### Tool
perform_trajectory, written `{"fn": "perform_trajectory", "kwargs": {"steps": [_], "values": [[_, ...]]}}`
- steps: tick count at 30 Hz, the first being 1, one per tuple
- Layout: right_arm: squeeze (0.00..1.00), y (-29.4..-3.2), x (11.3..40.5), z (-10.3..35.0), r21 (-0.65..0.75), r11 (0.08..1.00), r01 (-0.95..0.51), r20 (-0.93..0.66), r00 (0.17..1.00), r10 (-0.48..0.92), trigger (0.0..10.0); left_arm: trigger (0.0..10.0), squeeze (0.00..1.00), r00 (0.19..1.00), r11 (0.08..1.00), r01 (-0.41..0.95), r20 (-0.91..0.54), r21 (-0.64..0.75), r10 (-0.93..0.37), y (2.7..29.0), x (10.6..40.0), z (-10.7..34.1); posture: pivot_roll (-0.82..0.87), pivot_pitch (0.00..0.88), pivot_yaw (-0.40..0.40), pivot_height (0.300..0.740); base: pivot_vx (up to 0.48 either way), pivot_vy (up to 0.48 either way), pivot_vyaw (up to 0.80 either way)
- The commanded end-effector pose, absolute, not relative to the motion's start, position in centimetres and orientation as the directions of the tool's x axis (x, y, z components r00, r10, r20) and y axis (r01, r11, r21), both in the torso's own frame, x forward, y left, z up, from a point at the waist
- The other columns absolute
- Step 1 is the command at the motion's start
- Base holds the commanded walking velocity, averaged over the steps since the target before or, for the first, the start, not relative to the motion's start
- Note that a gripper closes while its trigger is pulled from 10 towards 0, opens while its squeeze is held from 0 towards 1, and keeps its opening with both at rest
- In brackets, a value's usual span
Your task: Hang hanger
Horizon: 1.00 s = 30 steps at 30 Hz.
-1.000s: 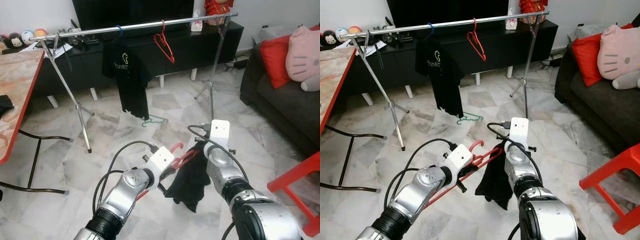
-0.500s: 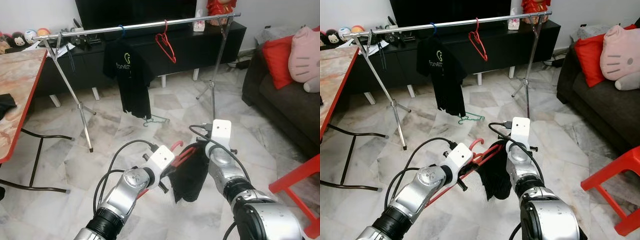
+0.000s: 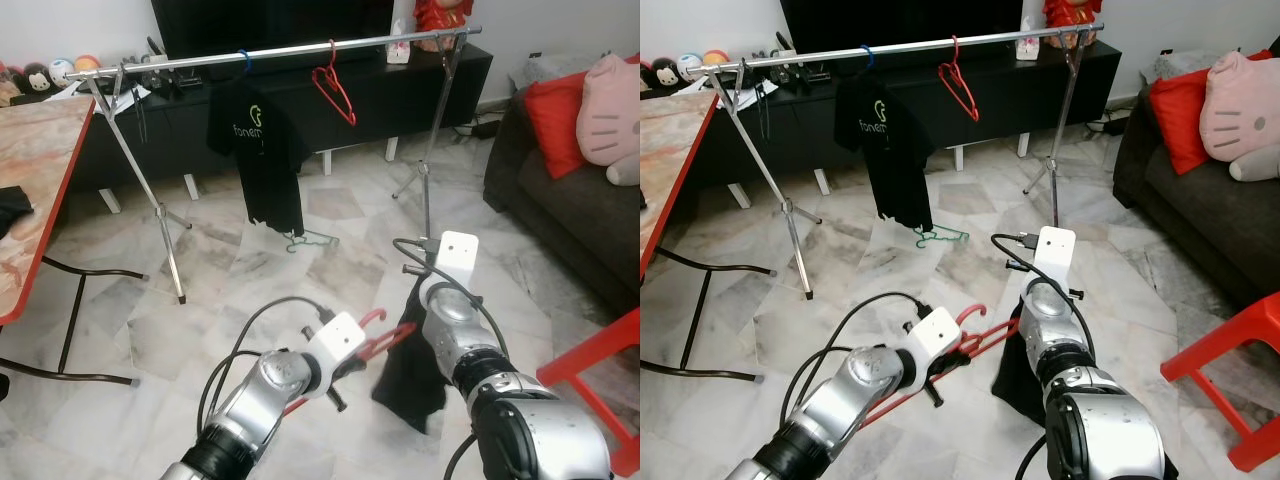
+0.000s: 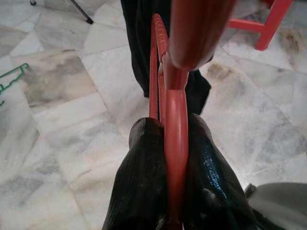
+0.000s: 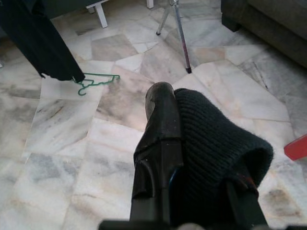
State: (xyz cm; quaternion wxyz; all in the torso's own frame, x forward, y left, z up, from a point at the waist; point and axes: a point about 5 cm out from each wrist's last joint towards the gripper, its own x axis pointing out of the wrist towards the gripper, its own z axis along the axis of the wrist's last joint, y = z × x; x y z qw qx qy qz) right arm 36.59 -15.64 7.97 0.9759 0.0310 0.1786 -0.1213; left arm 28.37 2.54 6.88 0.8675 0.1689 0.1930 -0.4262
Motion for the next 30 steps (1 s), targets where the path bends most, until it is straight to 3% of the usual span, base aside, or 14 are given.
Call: {"fn": "perform_trajectory", "kwargs": {"steps": [1, 11, 17, 23, 30], "values": [[0.0, -15.3, 37.3, 9.2, 0.034, 0.969, 0.243, -0.326, 0.92, -0.219, 10.0, 10.0, 0.0, 0.572, 0.582, 0.801, -0.467, 0.142, -0.674, 2.5, 28.6, 7.1, -0.02, 0.0, 0.001, 0.74, 0.0, 0.0, 0.0], [0.0, -15.0, 37.2, 8.9, 0.037, 0.971, 0.235, -0.344, 0.915, -0.208, 10.0, 10.0, 0.0, 0.4, 0.411, 0.908, -0.464, 0.084, -0.79, 0.5, 26.3, 7.1, -0.01, 0.0, -0.002, 0.74, 0.0, 0.0, 0.0], [0.0, -14.7, 37.3, 9.1, 0.04, 0.973, 0.227, -0.342, 0.918, -0.2, 10.0, 10.0, 0.0, 0.475, 0.478, 0.871, -0.448, 0.116, -0.757, 0.3, 27.1, 7.3, -0.01, 0.0, -0.002, 0.74, 0.0, 0.0, 0.0], [0.0, -14.5, 37.3, 9.0, 0.045, 0.974, 0.222, -0.344, 0.919, -0.193, 10.0, 10.0, 0.0, 0.605, 0.6, 0.783, -0.428, 0.165, -0.671, 1.0, 28.7, 7.6, -0.01, 0.0, -0.002, 0.74, 0.0, 0.0, 0.0], [0.0, -14.6, 37.2, 8.9, 0.043, 0.973, 0.225, -0.35, 0.916, -0.196, 10.0, 10.0, 0.0, 0.58, 0.581, 0.797, -0.477, 0.165, -0.66, 1.3, 28.5, 7.1, -0.01, 0.0, -0.002, 0.74, 0.0, 0.0, 0.0]]}}
